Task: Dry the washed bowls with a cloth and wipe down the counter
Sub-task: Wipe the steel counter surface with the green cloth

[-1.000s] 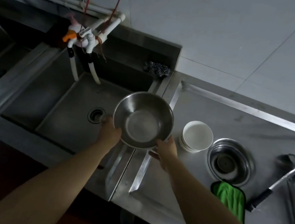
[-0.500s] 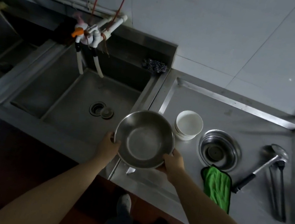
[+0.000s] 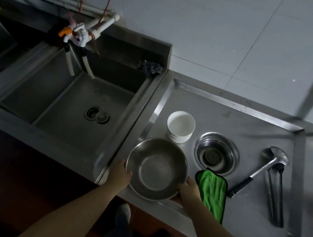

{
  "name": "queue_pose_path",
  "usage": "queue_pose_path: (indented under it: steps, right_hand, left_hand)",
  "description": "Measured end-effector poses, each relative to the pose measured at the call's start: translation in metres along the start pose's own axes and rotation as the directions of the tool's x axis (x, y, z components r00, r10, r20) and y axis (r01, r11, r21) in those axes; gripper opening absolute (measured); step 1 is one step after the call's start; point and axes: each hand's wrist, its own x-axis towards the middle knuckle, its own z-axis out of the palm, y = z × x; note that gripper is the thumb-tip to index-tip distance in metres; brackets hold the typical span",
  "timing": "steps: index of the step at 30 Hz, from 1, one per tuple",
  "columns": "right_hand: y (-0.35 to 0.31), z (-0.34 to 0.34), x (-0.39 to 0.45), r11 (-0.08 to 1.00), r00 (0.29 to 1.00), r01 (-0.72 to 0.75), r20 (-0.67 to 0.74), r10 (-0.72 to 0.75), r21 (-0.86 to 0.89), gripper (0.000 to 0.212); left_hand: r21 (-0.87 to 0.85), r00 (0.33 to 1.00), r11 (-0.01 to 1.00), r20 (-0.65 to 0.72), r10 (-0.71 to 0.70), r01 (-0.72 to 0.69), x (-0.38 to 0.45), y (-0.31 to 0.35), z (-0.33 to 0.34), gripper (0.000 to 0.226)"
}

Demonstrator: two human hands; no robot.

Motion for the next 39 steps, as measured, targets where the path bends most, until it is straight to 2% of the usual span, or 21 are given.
queue_pose_path:
  steps: [8,10,11,14,15,17,19,21,24,26,28,30,32,34,37,39]
  right_hand:
    - [0.008,0.003,0.003,1.0,0.99,-0.001,0.141,0.0,0.004,0.041]
    - [0.006,-0.001,0.006,0.998,0.987,0.005,0.161,0.006,-0.067,0.04]
    - [0.003,-0.003,0.008,0.99,0.989,0.017,0.149,0.004,-0.142,0.046]
    - [-0.02,-0.011,0.011,0.88,0.992,0.125,0.046,-0.116,-0.459,0.077]
    - [-0.032,-0.014,0.009,0.832,0.983,0.172,0.031,-0.183,-0.527,0.079]
    - [-0.059,-0.016,0.01,0.764,0.945,0.285,0.038,-0.324,-0.579,0.076]
    - [-0.085,-0.015,0.02,0.714,0.904,0.381,0.076,-0.421,-0.587,0.083]
    - [-0.109,-0.011,0.034,0.664,0.887,0.415,0.115,-0.447,-0.622,0.093]
    - [-0.136,-0.002,0.055,0.662,0.909,0.378,0.121,-0.4,-0.648,0.105]
    - [-0.146,0.004,0.068,0.698,0.922,0.354,0.109,-0.37,-0.623,0.106]
    - [-0.15,0.009,0.083,0.781,0.94,0.32,0.075,-0.333,-0.536,0.105]
    - [-0.153,0.014,0.098,0.878,0.963,0.263,0.052,-0.265,-0.401,0.101]
    - [-0.154,0.018,0.112,0.959,0.986,0.167,0.048,-0.16,-0.229,0.094]
    - [-0.151,0.023,0.126,0.986,0.994,0.095,0.062,-0.087,-0.134,0.084]
    - [-0.145,0.029,0.14,0.995,0.994,0.081,0.075,-0.076,-0.061,0.068]
    - [-0.145,0.034,0.141,0.995,0.995,0.095,0.041,-0.095,0.007,0.047]
  left_hand:
    - [0.087,0.998,0.996,-0.052,-0.023,0.027,0.002,-0.006,0.0,0.033]
    - [0.114,0.999,0.993,-0.037,-0.024,0.029,0.002,-0.003,-0.003,0.035]
    - [0.13,0.999,0.991,-0.038,-0.011,0.016,0.002,-0.001,-0.004,0.037]
    - [0.245,0.993,0.965,-0.051,0.108,-0.093,0.011,0.009,-0.008,0.044]
    - [0.3,0.985,0.944,-0.053,0.163,-0.14,0.012,0.02,-0.01,0.046]
    - [0.38,0.949,0.884,-0.047,0.311,-0.27,0.016,0.048,-0.015,0.053]
    - [0.432,0.905,0.813,0.019,0.425,-0.391,0.024,0.079,-0.02,0.064]
    - [0.446,0.876,0.764,0.109,0.47,-0.466,0.04,0.109,-0.022,0.066]
    - [0.436,0.841,0.721,0.232,0.488,-0.539,0.073,0.149,-0.02,0.068]
    - [0.381,0.832,0.741,0.302,0.465,-0.553,0.093,0.169,-0.014,0.068]
    - [0.242,0.843,0.831,0.353,0.406,-0.501,0.111,0.185,-0.006,0.065]
    - [0.114,0.85,0.908,0.415,0.325,-0.403,0.126,0.2,0.003,0.058]
    - [0.009,0.826,0.948,0.494,0.272,-0.318,0.139,0.21,0.011,0.042]
    - [-0.069,0.812,0.966,0.528,0.248,-0.251,0.153,0.211,0.021,0.027]
    - [-0.157,0.81,0.982,0.558,0.179,-0.108,0.161,0.206,0.032,0.028]
    - [-0.173,0.812,0.982,0.563,0.157,-0.07,0.162,0.206,0.036,0.03]
